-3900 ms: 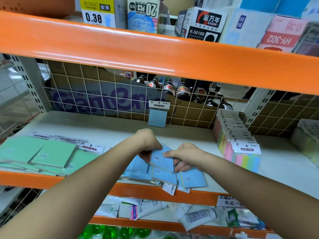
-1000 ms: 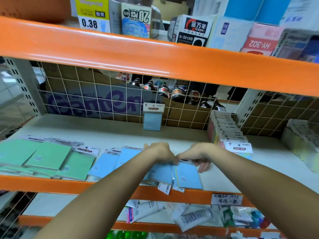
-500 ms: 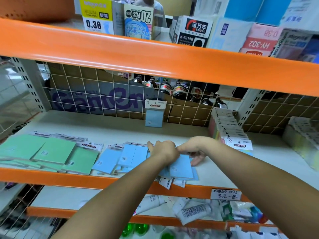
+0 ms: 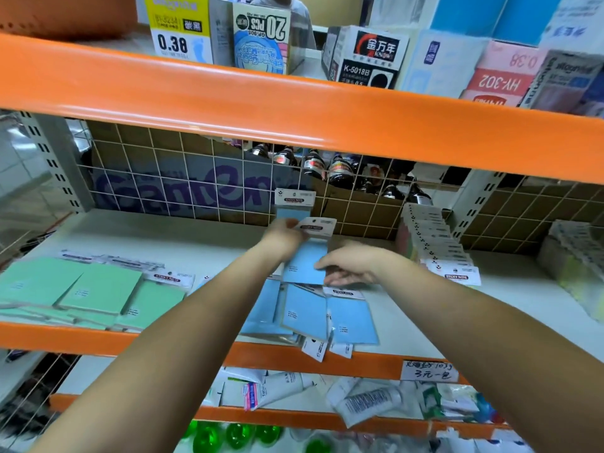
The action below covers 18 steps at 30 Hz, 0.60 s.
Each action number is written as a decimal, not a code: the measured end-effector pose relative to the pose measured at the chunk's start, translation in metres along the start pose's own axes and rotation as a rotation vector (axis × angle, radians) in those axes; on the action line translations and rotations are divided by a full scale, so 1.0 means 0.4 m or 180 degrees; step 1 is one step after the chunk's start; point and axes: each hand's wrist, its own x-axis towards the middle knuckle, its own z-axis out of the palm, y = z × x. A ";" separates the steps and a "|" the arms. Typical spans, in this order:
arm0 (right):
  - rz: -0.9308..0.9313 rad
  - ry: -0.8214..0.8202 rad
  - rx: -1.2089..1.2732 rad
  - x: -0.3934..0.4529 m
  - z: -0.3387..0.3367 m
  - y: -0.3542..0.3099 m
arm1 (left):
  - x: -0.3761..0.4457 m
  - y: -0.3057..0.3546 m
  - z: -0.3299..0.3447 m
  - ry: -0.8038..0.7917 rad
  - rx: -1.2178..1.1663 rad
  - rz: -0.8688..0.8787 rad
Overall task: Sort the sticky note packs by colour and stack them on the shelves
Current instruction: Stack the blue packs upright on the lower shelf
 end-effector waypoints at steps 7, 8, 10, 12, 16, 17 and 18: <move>-0.0521 0.0567 -0.0168 0.075 0.075 0.005 | 0.056 -0.052 -0.024 0.0451 -0.0376 -0.0189; -0.0612 0.0636 -0.0150 0.086 0.079 0.002 | 0.064 -0.061 -0.029 0.0520 -0.0465 -0.0252; -0.0758 0.0789 -0.0103 0.108 0.086 -0.002 | 0.074 -0.078 -0.033 0.0532 -0.0474 -0.0312; -0.0875 0.0977 -0.0022 0.130 0.091 -0.010 | 0.069 -0.087 -0.027 0.0472 -0.0317 -0.0291; -0.0900 0.1374 -0.0037 0.175 0.099 -0.024 | 0.072 -0.110 -0.010 0.0236 -0.0320 -0.0118; -0.0883 0.1456 -0.0093 0.185 0.100 -0.027 | 0.071 -0.110 -0.007 0.0185 -0.0276 -0.0120; -0.0878 0.1514 -0.0188 0.194 0.100 -0.028 | 0.074 -0.109 -0.006 0.0145 -0.0263 -0.0149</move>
